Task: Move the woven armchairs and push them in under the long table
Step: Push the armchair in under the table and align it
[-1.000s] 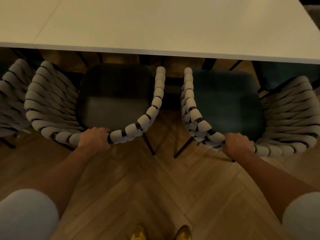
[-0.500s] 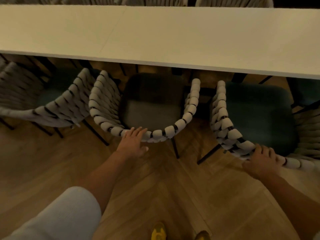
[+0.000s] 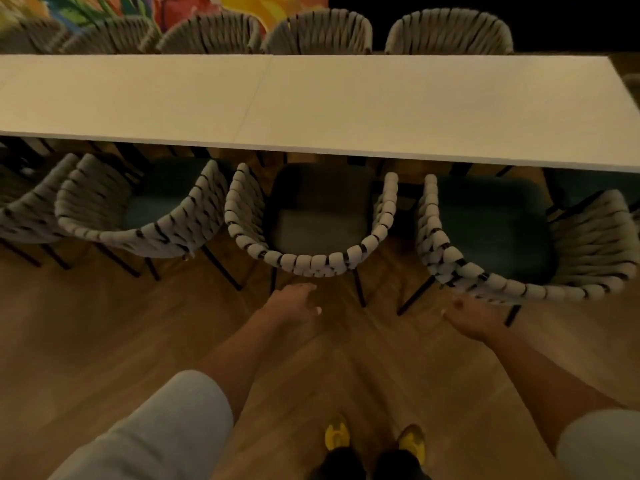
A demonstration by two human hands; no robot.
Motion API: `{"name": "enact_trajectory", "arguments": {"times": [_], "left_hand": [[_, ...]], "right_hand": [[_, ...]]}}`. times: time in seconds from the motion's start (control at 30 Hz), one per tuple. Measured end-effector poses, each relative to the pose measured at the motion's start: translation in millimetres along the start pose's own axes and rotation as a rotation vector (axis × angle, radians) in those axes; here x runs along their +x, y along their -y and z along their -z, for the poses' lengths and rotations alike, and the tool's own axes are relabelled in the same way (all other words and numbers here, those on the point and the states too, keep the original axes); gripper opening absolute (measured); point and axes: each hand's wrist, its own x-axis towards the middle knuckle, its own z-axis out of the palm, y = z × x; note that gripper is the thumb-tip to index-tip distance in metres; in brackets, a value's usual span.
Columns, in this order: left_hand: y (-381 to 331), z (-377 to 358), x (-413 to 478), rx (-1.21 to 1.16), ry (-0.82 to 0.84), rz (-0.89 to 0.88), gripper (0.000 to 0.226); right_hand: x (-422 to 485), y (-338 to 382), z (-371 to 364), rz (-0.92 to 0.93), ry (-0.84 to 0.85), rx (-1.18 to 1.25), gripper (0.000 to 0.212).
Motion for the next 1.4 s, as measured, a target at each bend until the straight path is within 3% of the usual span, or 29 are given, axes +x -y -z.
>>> {"name": "enact_trajectory", "arguments": {"times": [0.07, 0.2, 0.37, 0.57, 1.13, 1.4], "left_hand": [[-12, 3, -7, -0.008, -0.006, -0.024, 0.070], [-35, 6, -11, 0.005, 0.012, -0.077, 0.067], [-82, 10, -5, 0.084, 0.018, -0.191, 0.064], [-140, 8, 13, 0.088, 0.053, -0.275, 0.062], [-531, -111, 79, 0.160, 0.301, -0.432, 0.058], [-647, -127, 121, 0.097, 0.367, -0.421, 0.060]], "right_hand": [[-22, -1, 2, -0.012, -0.018, 0.070, 0.016], [-44, -12, 2, -0.045, -0.057, 0.225, 0.034], [-68, -45, 5, -0.086, -0.097, 0.342, 0.018], [-81, -93, 22, -0.161, -0.140, 0.462, 0.030], [-85, -428, 80, -0.407, -0.183, 0.751, 0.024], [-60, -530, 112, -0.442, -0.151, 0.813, 0.036]]}}
